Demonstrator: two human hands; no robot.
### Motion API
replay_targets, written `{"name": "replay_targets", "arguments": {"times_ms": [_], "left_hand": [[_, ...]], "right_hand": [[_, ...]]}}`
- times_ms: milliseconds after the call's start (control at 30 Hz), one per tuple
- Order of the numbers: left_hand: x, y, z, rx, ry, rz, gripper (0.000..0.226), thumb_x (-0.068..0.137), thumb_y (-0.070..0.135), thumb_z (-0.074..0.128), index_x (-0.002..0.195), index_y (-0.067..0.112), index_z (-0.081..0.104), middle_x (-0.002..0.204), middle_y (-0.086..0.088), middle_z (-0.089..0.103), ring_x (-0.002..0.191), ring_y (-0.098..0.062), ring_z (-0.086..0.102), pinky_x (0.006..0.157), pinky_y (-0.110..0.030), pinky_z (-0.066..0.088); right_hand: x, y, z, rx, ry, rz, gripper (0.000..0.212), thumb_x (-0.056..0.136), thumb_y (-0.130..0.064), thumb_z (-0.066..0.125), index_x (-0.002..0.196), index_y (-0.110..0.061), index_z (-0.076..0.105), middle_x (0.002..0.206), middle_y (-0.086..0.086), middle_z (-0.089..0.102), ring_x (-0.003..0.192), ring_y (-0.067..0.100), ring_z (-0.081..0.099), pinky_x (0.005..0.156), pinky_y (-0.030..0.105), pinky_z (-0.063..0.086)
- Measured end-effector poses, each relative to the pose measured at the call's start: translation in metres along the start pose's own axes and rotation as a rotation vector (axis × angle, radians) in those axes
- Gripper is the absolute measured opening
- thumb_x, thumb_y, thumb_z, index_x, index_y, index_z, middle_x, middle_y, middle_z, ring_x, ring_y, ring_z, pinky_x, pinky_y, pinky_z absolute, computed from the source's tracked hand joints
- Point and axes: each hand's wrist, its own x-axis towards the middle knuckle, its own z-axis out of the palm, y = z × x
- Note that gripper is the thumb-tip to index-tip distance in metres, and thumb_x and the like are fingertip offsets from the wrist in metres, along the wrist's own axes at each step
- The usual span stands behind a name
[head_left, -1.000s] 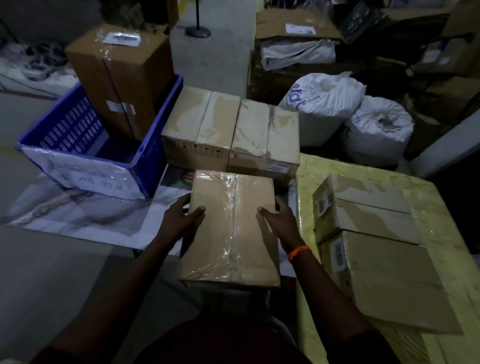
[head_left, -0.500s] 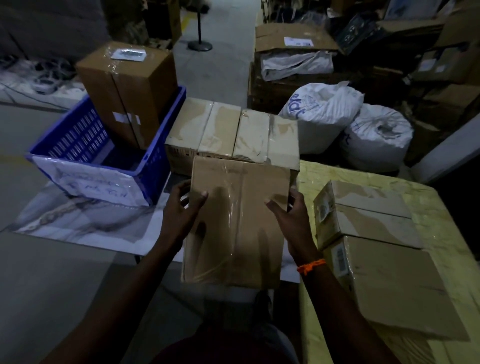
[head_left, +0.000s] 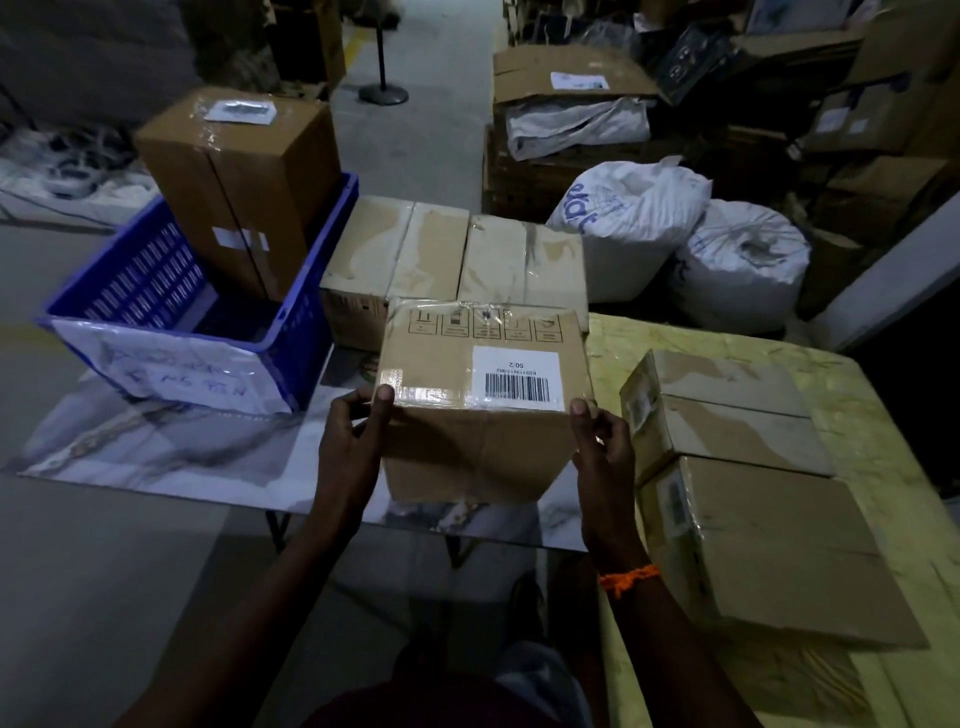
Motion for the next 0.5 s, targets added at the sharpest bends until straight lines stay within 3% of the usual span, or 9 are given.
{"name": "replay_targets", "arguments": {"times_ms": [133, 267, 433, 500], "left_hand": [[0.002, 0.004, -0.003, 0.017, -0.017, -0.024, 0.081, 0.075, 0.086, 0.059, 0.131, 0.027, 0.054, 0.128, 0.008, 0.062, 0.121, -0.014, 0.060, 0.105, -0.052, 0.051], [0.006, 0.020, 0.001, 0.053, -0.019, 0.035, 0.064, 0.087, 0.067, 0.064, 0.137, 0.027, 0.053, 0.128, 0.008, 0.060, 0.119, -0.010, 0.060, 0.102, -0.041, 0.052], [0.022, 0.037, 0.003, 0.088, -0.103, 0.041, 0.067, 0.088, 0.059, 0.066, 0.144, 0.024, 0.053, 0.130, 0.008, 0.060, 0.120, -0.014, 0.058, 0.094, -0.031, 0.051], [0.030, 0.044, 0.006, 0.088, -0.177, 0.002, 0.053, 0.093, 0.054, 0.065, 0.139, 0.029, 0.057, 0.127, 0.012, 0.063, 0.119, -0.011, 0.060, 0.093, -0.029, 0.051]], "right_hand": [[0.001, -0.003, -0.004, -0.030, -0.048, -0.015, 0.046, 0.083, -0.059, 0.070, 0.115, -0.026, 0.066, 0.110, -0.011, 0.071, 0.097, -0.007, 0.065, 0.090, 0.032, 0.054], [0.012, -0.018, -0.002, -0.097, -0.068, -0.087, 0.051, 0.081, -0.057, 0.070, 0.120, -0.026, 0.061, 0.116, -0.010, 0.069, 0.098, -0.011, 0.064, 0.083, 0.014, 0.051], [0.036, -0.028, 0.003, -0.123, -0.150, -0.089, 0.047, 0.087, -0.045, 0.079, 0.127, -0.026, 0.061, 0.119, -0.008, 0.072, 0.111, 0.008, 0.069, 0.090, 0.029, 0.058], [0.047, -0.032, 0.006, -0.158, -0.240, -0.049, 0.048, 0.090, -0.042, 0.078, 0.131, -0.022, 0.062, 0.120, -0.008, 0.072, 0.113, 0.010, 0.069, 0.096, 0.033, 0.058]]}}
